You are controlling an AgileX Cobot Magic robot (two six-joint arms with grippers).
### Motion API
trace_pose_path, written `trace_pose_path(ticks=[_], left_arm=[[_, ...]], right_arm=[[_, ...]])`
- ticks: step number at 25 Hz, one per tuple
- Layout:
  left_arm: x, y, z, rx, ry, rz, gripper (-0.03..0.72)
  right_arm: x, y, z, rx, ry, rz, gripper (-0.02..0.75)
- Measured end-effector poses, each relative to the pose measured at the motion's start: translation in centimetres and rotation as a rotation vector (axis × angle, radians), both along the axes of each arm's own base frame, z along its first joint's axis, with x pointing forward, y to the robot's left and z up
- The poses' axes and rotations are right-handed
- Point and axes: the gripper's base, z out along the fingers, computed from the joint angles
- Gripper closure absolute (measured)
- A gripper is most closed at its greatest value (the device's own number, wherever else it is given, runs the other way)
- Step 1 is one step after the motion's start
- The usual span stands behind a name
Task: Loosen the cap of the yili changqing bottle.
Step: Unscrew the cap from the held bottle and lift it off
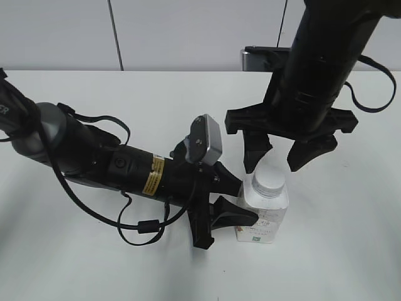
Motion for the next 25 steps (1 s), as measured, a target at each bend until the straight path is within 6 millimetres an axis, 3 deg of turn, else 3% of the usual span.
trace_pose_path(ticks=[11,21,25], left_arm=[[0.0,0.0,0.0,0.000,0.000,0.000,0.341],[0.0,0.0,0.0,0.001,-0.001,-0.002,0.344],[0.0,0.0,0.0,0.001,-0.001,-0.002,0.344]], right_arm=[[0.2,0.2,-1.6,-0.026,0.050,-0.018,0.206],[0.2,0.3,-2.0,-0.029,0.070,-0.021,0.335],[0.2,0.3,-2.0,-0.033,0.069,-0.020,0.346]])
